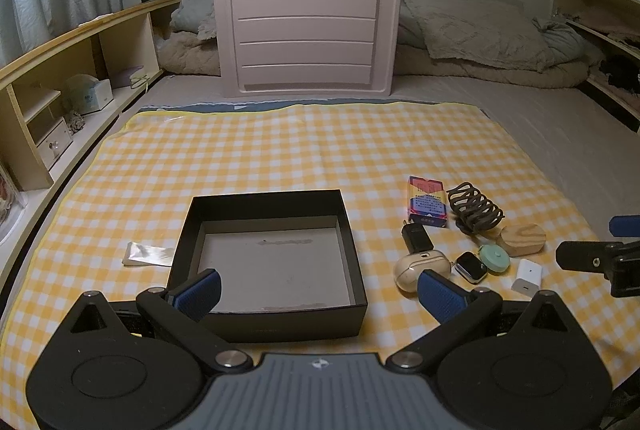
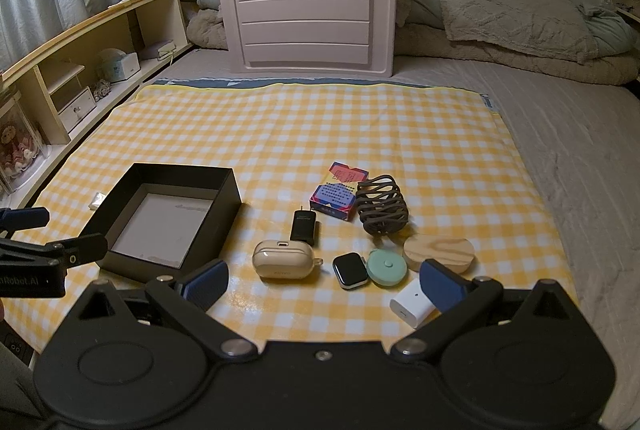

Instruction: Organize rigid objects

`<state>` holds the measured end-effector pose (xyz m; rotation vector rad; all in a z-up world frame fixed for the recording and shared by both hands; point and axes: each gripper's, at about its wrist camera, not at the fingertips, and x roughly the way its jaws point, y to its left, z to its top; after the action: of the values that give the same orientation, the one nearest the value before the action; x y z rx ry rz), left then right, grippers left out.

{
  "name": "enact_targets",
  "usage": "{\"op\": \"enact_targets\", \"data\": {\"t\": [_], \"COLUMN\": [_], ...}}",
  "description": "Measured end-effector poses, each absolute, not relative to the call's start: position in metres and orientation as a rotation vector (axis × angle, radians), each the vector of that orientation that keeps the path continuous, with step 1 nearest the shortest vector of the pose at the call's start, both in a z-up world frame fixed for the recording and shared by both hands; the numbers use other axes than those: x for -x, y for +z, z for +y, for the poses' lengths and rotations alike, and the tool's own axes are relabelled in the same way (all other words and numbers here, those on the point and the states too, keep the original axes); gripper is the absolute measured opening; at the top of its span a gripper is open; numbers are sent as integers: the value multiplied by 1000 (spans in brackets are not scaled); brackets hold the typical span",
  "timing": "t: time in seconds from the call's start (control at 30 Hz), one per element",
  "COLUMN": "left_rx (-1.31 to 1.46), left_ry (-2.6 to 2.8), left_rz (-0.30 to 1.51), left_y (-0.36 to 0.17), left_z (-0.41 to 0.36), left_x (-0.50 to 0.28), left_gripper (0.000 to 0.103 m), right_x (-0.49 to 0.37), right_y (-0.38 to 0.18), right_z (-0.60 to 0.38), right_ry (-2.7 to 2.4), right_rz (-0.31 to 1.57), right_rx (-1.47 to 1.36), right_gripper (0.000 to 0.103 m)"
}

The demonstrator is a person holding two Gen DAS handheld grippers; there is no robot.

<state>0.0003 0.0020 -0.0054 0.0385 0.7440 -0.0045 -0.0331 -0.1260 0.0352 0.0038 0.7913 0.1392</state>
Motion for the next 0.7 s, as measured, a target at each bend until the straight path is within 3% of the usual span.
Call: {"op": "enact_targets", "data": {"t": [0.7], "left_rx": [-45], "left_ry": [-12], "left_rz": [746], "left_y": [-4], "left_z": [-1], "left_x": [0], "left_gripper": [103], "right_x": [33], "right_y": [35], "right_z": [-125], "right_ry": [142], "right_rz": [793], "right_rx": [-5], "right_gripper": [103]}}
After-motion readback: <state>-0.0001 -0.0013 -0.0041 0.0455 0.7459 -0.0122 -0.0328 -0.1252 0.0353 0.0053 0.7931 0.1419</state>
